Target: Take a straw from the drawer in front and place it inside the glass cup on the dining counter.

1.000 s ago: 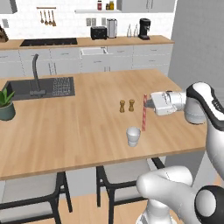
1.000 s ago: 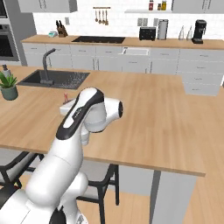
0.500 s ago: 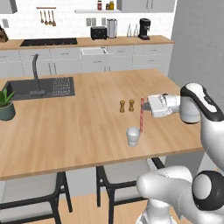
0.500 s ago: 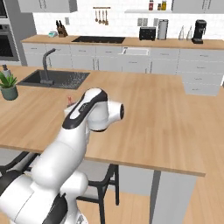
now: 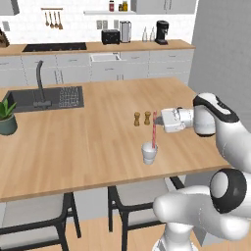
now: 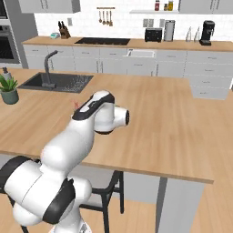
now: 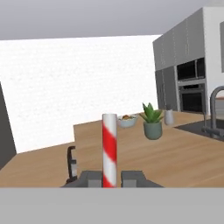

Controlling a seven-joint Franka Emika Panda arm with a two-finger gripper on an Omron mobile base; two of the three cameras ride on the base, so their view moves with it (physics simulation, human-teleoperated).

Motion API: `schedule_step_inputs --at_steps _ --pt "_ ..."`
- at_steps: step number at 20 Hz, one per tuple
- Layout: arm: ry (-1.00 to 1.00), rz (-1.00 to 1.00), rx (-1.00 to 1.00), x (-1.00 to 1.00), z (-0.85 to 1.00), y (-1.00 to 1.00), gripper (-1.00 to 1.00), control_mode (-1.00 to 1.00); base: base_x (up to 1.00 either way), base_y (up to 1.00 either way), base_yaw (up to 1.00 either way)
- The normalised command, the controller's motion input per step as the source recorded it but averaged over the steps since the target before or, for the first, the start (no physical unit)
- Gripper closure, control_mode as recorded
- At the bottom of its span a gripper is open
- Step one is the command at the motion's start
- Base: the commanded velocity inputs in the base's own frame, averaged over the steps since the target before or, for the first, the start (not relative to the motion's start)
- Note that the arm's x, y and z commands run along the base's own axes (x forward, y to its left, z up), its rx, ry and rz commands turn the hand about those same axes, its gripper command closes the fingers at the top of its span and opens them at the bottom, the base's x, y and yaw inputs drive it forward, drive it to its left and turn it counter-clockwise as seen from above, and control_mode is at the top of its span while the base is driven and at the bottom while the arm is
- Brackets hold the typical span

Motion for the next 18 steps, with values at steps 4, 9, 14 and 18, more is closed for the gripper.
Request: schedule_step_inputs --at_steps 4,9,14,18 --pt "0.00 0.00 0.00 0.41 -0.23 0.00 1.00 -1.00 0.00 0.00 0.00" --pt "0.00 0.00 0.00 0.39 -0.23 0.00 1.00 -1.00 0.00 0.00 0.00" --pt "0.00 0.00 -0.01 0.21 -0.27 0.00 1.00 -1.00 0.00 0.00 0.00" --pt "0.00 0.00 -0.02 0.24 -0.24 0.00 1.00 -1.00 0.00 0.00 0.00"
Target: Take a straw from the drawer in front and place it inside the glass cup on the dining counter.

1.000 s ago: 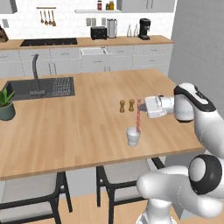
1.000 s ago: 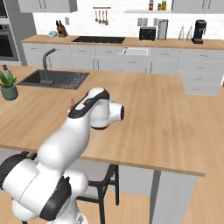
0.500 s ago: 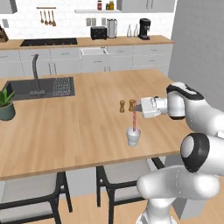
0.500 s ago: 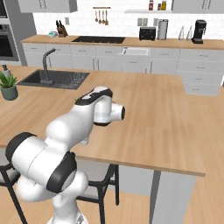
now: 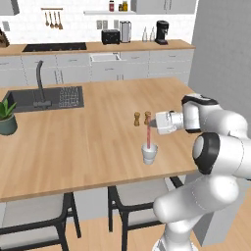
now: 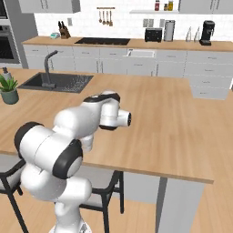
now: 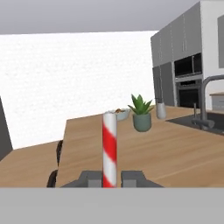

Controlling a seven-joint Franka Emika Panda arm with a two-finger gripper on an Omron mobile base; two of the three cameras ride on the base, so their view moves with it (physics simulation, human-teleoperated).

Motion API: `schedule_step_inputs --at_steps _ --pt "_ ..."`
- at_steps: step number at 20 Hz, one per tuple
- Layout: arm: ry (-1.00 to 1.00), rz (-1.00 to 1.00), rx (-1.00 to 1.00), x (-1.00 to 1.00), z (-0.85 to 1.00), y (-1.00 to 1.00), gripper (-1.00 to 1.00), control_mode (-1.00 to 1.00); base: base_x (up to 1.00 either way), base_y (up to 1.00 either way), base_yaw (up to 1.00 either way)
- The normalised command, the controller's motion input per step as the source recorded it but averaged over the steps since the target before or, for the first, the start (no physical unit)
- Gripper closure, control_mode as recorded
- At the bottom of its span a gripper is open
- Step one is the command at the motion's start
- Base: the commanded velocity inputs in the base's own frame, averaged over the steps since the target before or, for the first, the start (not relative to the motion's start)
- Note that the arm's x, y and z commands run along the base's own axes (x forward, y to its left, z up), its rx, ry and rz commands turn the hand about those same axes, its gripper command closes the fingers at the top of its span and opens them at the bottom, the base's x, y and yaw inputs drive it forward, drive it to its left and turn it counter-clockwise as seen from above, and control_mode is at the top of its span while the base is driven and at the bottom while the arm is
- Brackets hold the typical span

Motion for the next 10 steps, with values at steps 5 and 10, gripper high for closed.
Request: schedule_step_inputs --at_steps 5,10 --pt "0.00 0.00 -0.03 0.32 -0.22 0.00 1.00 -1.00 0.00 0.00 0.00" --pt "-0.01 0.00 -0.02 0.32 -0.22 0.00 1.00 -1.00 0.00 0.00 0.00"
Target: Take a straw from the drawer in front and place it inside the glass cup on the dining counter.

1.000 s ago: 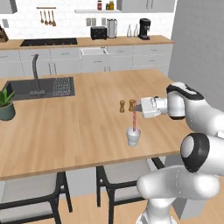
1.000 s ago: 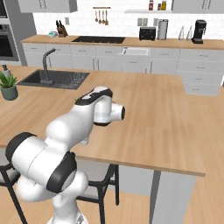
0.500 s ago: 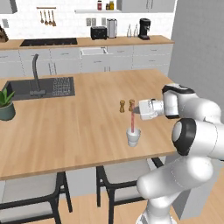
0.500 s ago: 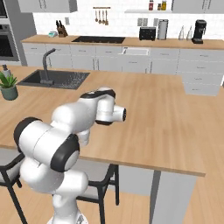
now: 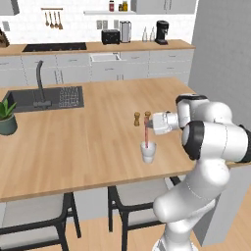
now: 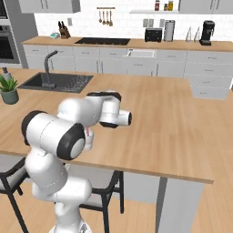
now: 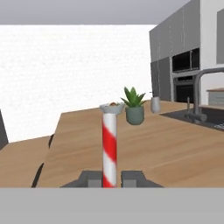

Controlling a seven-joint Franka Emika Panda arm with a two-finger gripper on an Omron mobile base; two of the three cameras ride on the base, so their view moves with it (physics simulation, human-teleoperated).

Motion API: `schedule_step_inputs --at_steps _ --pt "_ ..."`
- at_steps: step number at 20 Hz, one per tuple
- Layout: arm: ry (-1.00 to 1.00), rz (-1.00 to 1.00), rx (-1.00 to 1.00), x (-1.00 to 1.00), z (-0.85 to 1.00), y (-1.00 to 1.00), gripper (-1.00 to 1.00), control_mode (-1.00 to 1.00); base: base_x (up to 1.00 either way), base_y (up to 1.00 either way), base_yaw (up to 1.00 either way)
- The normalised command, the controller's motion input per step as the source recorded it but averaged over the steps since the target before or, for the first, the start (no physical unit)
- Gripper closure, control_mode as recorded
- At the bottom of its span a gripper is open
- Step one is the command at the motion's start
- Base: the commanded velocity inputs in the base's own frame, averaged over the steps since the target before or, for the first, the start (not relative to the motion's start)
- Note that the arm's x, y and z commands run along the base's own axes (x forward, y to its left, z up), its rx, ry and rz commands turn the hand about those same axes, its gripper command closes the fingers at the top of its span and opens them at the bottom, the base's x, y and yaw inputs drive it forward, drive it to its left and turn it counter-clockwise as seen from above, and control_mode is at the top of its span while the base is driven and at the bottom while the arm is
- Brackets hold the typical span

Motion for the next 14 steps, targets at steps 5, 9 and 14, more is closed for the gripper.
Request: schedule_step_inputs --at_steps 5,9,14 --pt "0.00 0.00 -0.02 0.32 -0.24 0.00 1.00 -1.00 0.00 0.00 0.00" --pt "0.00 0.00 0.00 -0.12 -0.27 0.00 1.00 -1.00 0.00 0.00 0.00" --pt "-0.01 0.00 0.00 -0.72 -0.16 0.00 1.00 -1.00 0.00 0.00 0.00"
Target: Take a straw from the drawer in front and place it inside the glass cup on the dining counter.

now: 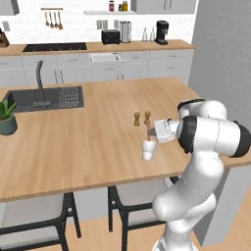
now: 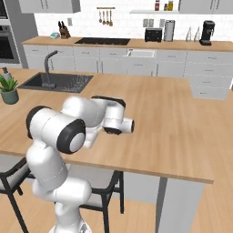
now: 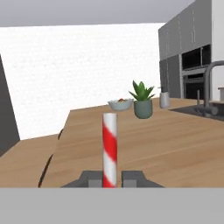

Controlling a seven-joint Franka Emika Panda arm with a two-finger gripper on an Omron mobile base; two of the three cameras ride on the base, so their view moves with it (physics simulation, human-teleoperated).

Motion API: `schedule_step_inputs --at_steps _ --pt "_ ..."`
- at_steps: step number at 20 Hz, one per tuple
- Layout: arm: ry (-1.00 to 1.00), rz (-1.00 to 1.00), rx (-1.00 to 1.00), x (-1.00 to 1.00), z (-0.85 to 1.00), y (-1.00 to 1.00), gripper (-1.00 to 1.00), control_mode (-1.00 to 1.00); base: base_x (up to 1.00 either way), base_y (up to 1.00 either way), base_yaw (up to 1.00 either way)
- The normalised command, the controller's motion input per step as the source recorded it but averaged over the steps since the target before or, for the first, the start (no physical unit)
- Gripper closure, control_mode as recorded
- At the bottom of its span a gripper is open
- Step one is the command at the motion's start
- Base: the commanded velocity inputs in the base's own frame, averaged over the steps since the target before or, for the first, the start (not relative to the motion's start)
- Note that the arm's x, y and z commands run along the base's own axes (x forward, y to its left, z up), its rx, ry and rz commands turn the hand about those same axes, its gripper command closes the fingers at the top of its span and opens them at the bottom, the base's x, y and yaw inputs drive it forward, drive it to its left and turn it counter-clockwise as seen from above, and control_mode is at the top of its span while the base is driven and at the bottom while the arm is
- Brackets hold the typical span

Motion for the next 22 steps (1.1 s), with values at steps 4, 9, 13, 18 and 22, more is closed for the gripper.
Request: schedule_step_inputs --at_steps 4,9,13,18,22 --pt "-0.01 0.00 0.00 -0.65 -0.07 0.00 1.00 -1.00 0.00 0.00 0.00" --pt "-0.02 0.00 0.00 -0.16 0.00 0.00 1.00 -1.00 0.00 0.00 0.00" --pt "-0.03 0.00 0.00 0.02 0.00 0.00 1.00 -1.00 0.00 0.00 0.00" --pt "-0.03 0.00 0.00 0.15 -0.04 0.00 1.00 -1.00 0.00 0.00 0.00" --pt "-0.03 0.00 0.00 0.42 -0.10 0.00 1.00 -1.00 0.00 0.00 0.00"
